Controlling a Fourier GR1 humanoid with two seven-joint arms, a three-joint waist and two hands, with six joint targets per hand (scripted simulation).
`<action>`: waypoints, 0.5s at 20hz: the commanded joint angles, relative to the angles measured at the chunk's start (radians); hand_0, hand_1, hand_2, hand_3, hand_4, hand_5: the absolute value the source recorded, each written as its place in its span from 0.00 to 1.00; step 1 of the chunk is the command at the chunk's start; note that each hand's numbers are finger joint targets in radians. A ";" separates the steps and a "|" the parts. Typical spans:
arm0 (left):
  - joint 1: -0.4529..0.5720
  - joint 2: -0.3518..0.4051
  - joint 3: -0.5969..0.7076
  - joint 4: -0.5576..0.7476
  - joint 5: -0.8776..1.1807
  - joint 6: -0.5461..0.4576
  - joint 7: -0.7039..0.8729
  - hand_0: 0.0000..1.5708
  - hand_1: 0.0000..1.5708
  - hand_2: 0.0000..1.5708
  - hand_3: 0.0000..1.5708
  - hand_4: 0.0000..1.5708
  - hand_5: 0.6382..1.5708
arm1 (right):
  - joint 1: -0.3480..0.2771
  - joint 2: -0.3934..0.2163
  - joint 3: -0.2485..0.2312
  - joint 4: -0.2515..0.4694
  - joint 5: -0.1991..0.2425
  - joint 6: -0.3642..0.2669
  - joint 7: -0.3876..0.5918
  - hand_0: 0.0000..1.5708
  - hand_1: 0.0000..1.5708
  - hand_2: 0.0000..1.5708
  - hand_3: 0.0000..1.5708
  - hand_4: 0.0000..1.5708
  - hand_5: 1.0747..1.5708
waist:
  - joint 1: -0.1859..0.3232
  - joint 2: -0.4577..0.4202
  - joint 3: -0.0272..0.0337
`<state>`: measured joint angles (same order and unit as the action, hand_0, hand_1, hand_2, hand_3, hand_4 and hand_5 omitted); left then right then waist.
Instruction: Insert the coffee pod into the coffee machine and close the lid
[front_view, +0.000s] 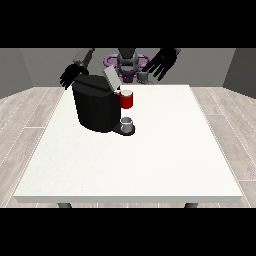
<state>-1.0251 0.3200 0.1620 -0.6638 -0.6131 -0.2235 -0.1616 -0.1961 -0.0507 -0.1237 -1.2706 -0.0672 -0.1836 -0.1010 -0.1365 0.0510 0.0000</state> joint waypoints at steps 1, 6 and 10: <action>0.109 -0.114 0.101 -0.020 0.138 0.044 -0.061 0.00 0.00 0.00 0.00 0.16 1.00 | 0.054 -0.014 -0.027 0.019 -0.005 -0.001 -0.031 0.00 0.00 0.00 0.00 0.28 1.00 | 0.065 -0.057 -0.0011; 0.224 -0.183 0.155 -0.030 0.238 -0.002 -0.053 0.00 0.00 0.00 0.00 0.00 1.00 | 0.104 -0.045 -0.071 0.023 -0.052 0.028 0.003 0.00 0.00 0.00 0.00 0.24 1.00 | 0.119 -0.186 -0.0001; 0.334 -0.220 0.181 -0.055 0.288 0.009 -0.055 0.00 0.00 0.00 0.00 0.12 1.00 | 0.198 -0.046 -0.021 -0.013 -0.007 0.045 -0.019 0.00 0.00 0.00 0.00 0.31 1.00 | 0.125 -0.265 -0.0002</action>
<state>-0.7798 0.1409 0.3115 -0.6995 -0.3786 -0.2242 -0.2174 -0.0598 -0.0752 -0.1549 -1.2661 -0.0843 -0.1644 -0.1149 -0.0241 -0.1533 -0.0003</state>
